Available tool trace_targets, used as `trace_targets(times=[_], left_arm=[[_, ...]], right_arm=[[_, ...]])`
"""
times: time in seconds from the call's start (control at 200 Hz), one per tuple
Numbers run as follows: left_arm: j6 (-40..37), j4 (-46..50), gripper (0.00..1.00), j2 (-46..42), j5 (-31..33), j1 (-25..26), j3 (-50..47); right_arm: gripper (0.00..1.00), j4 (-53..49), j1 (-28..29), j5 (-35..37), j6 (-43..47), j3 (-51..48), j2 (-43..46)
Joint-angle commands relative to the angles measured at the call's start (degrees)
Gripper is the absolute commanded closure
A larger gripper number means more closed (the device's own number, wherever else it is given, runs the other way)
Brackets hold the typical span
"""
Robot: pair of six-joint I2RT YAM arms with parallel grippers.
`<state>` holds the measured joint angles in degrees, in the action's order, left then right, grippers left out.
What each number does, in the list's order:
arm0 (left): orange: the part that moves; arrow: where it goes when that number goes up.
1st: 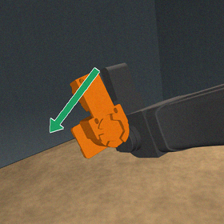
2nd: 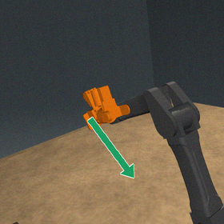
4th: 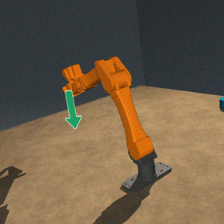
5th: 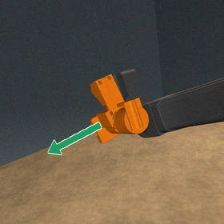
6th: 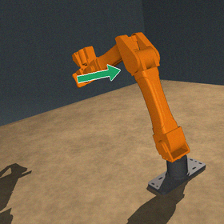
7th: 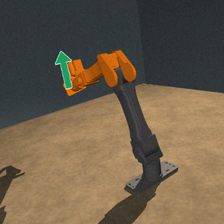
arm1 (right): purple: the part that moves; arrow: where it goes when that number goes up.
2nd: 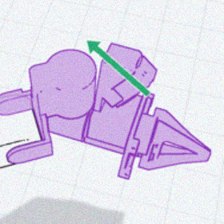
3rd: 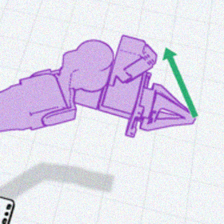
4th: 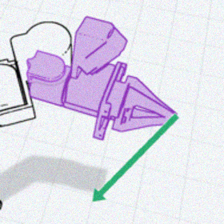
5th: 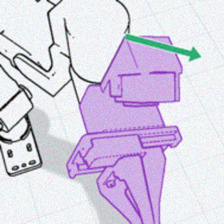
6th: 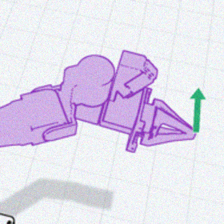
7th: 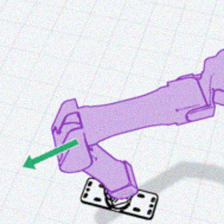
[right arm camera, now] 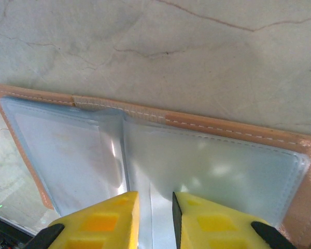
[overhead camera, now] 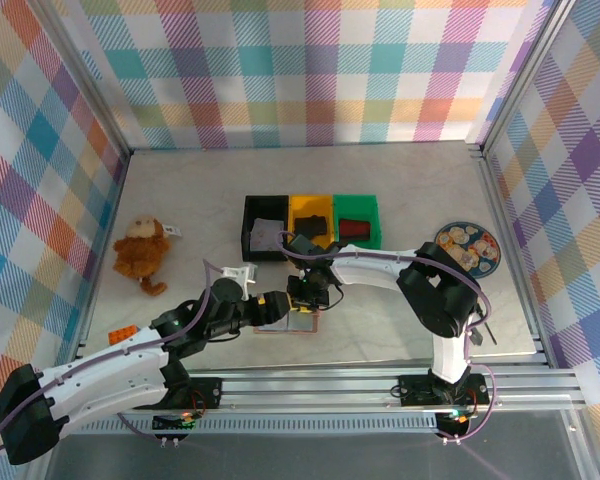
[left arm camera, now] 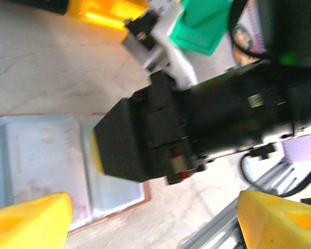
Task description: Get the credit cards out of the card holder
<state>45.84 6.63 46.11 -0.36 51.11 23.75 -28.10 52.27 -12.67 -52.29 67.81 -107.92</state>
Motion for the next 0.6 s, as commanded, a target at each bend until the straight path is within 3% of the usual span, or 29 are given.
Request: trace_targets(times=[0.0,0.125,0.315,0.6], left_arm=[[-2.2,2.5,0.17,0.7,-0.1,-1.2,-0.6],[-0.2,-3.2,0.18,4.1,-4.6,-1.7,-2.3],[1.5,-8.2,0.19,6.7,-6.3,-1.7,-3.5],[0.2,-5.7,0.19,7.2,-4.3,-1.6,-3.7]], right_arm=[[0.74,-0.9,0.1,0.2,-0.6,-1.0,0.4],[0.74,-0.8,0.1,0.2,-0.6,-1.1,0.4],[0.74,-0.7,0.1,0.1,-0.6,-0.8,0.1],[0.74,-0.7,0.1,-0.2,-0.5,-0.1,-0.5]])
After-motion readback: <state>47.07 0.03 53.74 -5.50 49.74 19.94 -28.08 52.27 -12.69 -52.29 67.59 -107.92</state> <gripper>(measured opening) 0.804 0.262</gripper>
